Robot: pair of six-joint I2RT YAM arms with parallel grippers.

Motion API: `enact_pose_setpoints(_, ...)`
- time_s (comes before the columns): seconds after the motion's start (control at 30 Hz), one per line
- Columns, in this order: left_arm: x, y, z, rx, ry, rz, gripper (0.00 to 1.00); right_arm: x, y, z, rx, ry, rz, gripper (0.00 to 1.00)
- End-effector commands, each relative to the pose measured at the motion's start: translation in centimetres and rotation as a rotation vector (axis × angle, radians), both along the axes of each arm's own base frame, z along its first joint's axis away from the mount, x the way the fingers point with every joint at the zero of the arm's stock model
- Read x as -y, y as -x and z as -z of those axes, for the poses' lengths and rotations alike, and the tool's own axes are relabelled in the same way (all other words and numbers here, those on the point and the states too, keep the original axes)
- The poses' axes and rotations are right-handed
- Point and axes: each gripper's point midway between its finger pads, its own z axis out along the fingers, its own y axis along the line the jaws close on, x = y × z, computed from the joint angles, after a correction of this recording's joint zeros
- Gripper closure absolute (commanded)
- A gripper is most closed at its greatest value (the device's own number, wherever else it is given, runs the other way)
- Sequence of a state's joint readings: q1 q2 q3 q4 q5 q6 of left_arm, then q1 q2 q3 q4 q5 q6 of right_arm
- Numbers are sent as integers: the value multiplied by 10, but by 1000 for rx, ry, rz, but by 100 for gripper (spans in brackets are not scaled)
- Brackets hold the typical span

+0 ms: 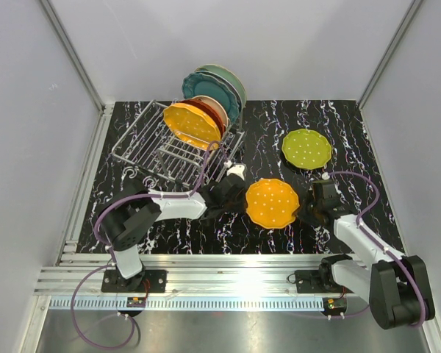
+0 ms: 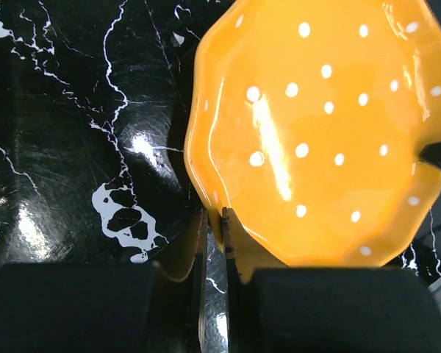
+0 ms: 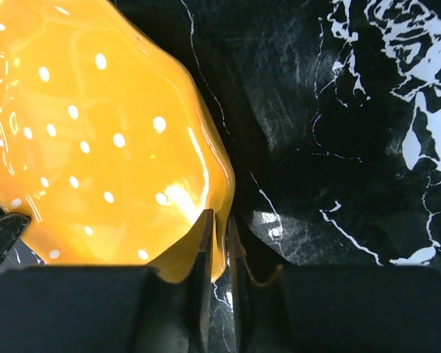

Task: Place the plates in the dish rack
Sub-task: Pass the plate from the right arm to the left

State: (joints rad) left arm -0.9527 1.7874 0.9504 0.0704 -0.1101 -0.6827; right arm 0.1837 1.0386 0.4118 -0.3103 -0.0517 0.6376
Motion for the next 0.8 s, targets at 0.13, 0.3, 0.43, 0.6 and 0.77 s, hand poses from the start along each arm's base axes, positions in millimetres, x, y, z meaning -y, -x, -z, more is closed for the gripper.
enact_pose_setpoints(0.13,4,27,7,-110,63,62,100,-17,-31,-17,108,-110,4,62)
enact_pose_setpoints(0.3,12,31,-18,-151,154,67,100,-16,-28,-19,108,-113,17,42)
enact_pose_setpoints(0.43,14,27,-42,-135,189,59,100,-13,-19,-16,93,-112,37,33)
enact_pose_setpoints(0.6,11,24,-59,-134,222,42,100,-18,-7,-10,71,-167,56,29)
enact_pose_setpoints(0.77,9,21,-71,-141,264,18,100,-26,0,-9,59,-221,49,20)
